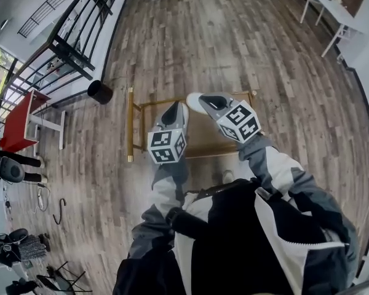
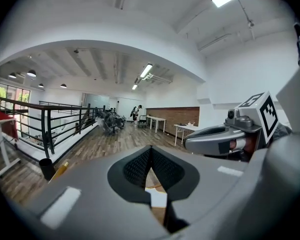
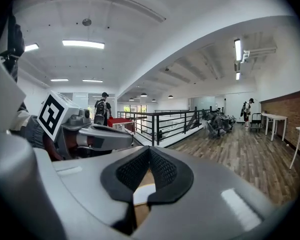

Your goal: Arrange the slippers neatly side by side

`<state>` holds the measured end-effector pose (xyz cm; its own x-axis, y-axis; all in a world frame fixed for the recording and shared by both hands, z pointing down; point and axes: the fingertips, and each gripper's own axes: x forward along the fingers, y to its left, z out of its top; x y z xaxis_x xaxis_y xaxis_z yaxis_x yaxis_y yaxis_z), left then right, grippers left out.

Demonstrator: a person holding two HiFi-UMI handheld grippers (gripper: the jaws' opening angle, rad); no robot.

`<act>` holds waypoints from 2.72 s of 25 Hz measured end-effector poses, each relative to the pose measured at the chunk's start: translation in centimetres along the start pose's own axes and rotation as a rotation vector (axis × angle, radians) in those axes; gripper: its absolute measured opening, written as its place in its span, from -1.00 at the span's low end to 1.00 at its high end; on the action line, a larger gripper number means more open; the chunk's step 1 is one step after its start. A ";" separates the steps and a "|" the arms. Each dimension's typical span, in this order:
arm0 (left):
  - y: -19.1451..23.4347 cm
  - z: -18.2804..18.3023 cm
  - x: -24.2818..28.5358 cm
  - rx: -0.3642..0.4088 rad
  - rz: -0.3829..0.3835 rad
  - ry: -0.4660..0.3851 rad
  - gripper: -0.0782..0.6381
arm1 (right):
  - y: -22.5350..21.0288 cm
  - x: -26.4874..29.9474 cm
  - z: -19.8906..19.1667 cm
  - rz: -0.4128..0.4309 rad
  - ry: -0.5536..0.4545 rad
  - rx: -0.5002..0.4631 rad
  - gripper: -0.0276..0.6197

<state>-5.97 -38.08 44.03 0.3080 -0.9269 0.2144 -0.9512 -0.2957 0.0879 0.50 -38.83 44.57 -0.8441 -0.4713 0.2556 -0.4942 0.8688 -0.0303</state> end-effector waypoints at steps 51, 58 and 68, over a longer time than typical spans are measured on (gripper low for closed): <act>11.2 -31.0 7.5 0.063 0.063 0.785 -0.20 | -2.4 -2.9 -5.2 -0.078 0.144 -0.007 -0.90; 10.6 -31.9 7.9 0.011 0.044 0.812 -0.70 | -1.6 -3.2 -6.2 -0.057 0.159 -0.012 -0.90; 11.0 -26.5 7.5 -0.088 0.091 0.623 -0.70 | -0.4 -1.1 -6.2 0.013 0.147 -0.030 -0.90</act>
<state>-13.60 -42.15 72.42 0.2042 -0.6313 0.7482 -0.9771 -0.1776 0.1169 2.92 -37.71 50.31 -0.8098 -0.4346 0.3940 -0.4752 0.8799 -0.0062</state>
